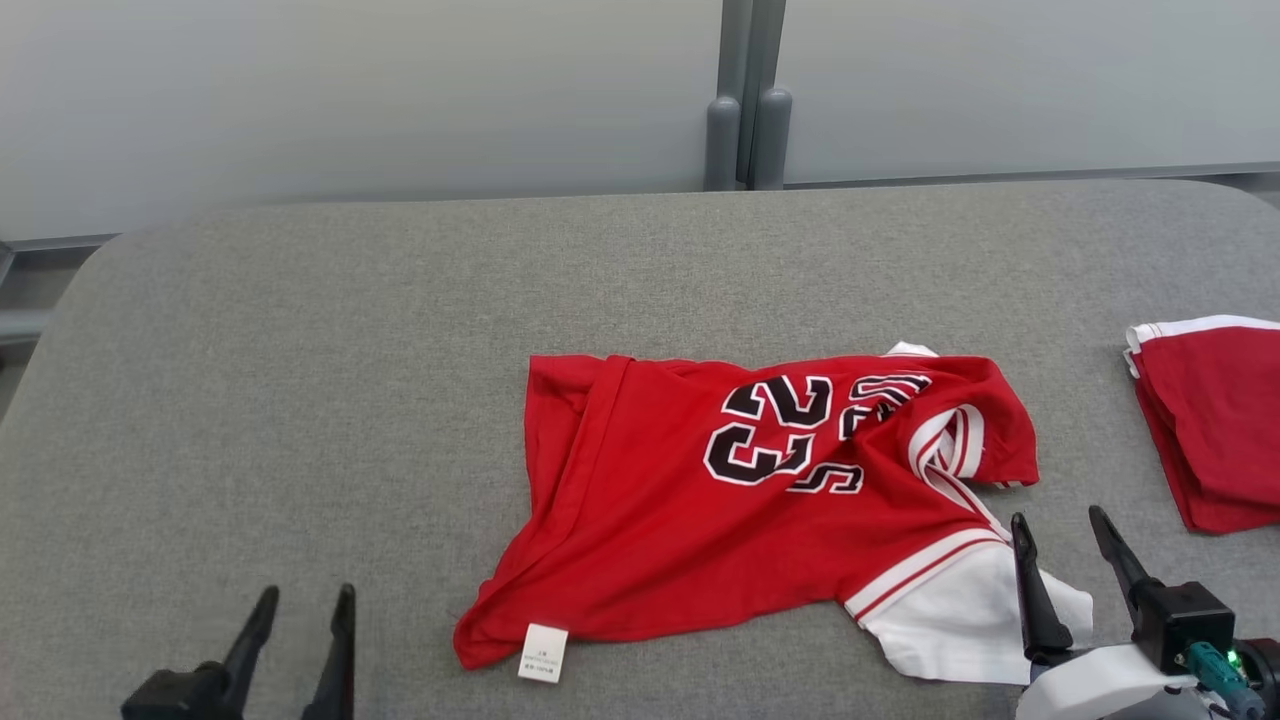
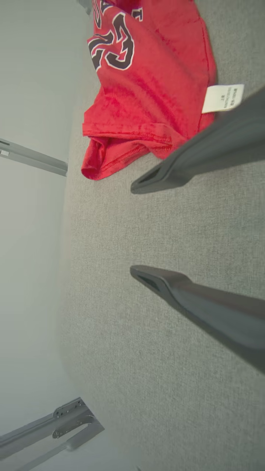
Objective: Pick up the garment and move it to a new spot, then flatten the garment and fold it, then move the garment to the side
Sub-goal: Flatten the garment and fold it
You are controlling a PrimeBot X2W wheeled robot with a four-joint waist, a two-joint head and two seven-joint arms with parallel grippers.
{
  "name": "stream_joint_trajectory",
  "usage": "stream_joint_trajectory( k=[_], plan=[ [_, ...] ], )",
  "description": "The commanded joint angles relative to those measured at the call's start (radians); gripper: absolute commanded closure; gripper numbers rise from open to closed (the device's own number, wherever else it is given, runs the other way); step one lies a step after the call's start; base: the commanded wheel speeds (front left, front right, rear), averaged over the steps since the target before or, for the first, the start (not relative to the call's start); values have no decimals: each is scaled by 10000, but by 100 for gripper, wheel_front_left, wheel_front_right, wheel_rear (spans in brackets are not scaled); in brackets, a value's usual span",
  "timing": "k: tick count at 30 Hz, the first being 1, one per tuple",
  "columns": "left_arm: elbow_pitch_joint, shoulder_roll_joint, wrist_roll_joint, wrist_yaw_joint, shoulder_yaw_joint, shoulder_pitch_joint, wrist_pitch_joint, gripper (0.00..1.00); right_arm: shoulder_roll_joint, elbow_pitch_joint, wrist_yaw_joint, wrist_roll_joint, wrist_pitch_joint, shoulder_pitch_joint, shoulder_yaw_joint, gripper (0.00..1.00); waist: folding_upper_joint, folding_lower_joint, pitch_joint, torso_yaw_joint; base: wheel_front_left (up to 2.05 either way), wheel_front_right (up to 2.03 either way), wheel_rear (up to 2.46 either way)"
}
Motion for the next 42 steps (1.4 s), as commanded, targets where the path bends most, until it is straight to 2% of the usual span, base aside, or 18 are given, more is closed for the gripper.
stream_joint_trajectory(
  k=[1, 3, 8, 15, 16, 22, 25, 31, 42],
  plan=[
    [-162, 20, -151, -120, -183, 241, 357, 0, -13, 198, -3, 121, -10, 180, 11, 0, 82, 0, 45, -33, 0, 0, 0],
    [-508, -57, -411, -158, -338, 426, 914, 0, -95, 283, -3, 228, 249, 247, 71, 0, 82, 0, 133, -35, 0, 0, 0],
    [-1671, 93, -909, -84, -867, 878, 2909, 0, -631, -125, -3, 730, 1828, 503, 653, 0, 82, 0, 386, -11, 0, 0, 0],
    [-3590, 180, -1567, 421, -1281, 1380, 5145, 0, -1869, -1921, -3, 1960, 4160, 1418, 1483, 0, 82, 0, 695, 42, 0, 0, 0],
    [-3590, 180, -1567, 421, -1281, 1380, 5145, 0, -1869, -1921, -3, 1960, 4160, 1418, 1483, 0, 82, 0, 695, 42, 0, 0, 0],
    [-4224, 131, -1699, 719, -1315, 1558, 5596, 0, -2679, -3784, -3, 2632, 5561, 2362, 1248, 0, 82, 0, 981, -119, 0, 0, 0],
    [-4126, 80, -1786, 747, -1312, 1407, 5639, 0, -2943, -4056, -3, 2661, 6008, 2453, 1210, 0, 82, 0, 1184, -216, 0, 0, 0],
    [-3883, 155, -1826, 711, -1389, 968, 5925, 0, -3365, -3540, -3, 2625, 6388, 1792, 1594, 0, 82, 0, 1548, -332, 0, 0, 0],
    [-2867, 150, -1578, 749, -1472, 299, 5914, 0, -3456, -2088, -3, 2819, 6166, 747, 2381, 0, 82, 0, 1969, -297, 0, 0, 0]
  ],
)
